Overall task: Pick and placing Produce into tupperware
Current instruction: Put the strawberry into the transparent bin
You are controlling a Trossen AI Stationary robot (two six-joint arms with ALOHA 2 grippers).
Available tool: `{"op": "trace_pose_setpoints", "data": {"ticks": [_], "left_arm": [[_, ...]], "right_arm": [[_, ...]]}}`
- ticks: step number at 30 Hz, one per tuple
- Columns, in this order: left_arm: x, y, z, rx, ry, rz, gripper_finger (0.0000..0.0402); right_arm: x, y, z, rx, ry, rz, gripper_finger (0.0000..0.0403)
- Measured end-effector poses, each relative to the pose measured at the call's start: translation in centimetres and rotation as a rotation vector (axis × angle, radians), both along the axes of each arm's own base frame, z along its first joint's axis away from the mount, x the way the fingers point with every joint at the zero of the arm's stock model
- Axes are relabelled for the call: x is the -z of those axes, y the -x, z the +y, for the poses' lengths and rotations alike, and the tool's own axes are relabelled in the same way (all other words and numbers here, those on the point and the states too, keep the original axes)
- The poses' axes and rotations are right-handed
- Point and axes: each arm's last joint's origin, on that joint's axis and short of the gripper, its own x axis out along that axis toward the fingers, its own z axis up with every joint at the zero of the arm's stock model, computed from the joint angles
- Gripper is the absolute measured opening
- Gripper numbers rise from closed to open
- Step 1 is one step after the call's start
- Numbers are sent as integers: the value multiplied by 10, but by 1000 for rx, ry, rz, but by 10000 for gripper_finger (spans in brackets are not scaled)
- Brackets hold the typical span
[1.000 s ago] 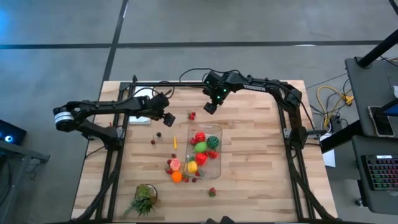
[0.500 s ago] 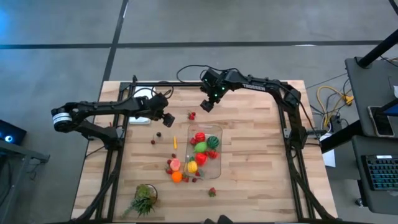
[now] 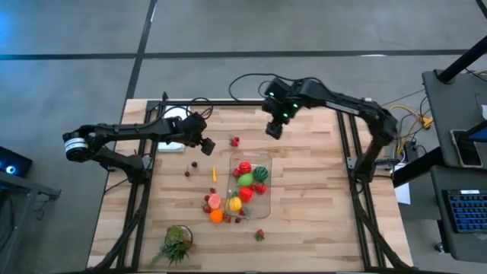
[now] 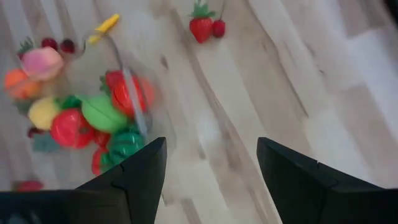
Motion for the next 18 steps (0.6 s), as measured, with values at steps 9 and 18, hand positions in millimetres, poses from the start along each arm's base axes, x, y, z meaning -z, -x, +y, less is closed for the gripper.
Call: {"op": "trace_pose_setpoints", "data": {"ticks": [9,18], "left_arm": [[0,0,0,166,-95,57,265],[-1,-2,0,262,-161,71,265]], "right_arm": [[-16,53,111,201,129,-45,242],[25,94,222,467,-107,-46,242]]}}
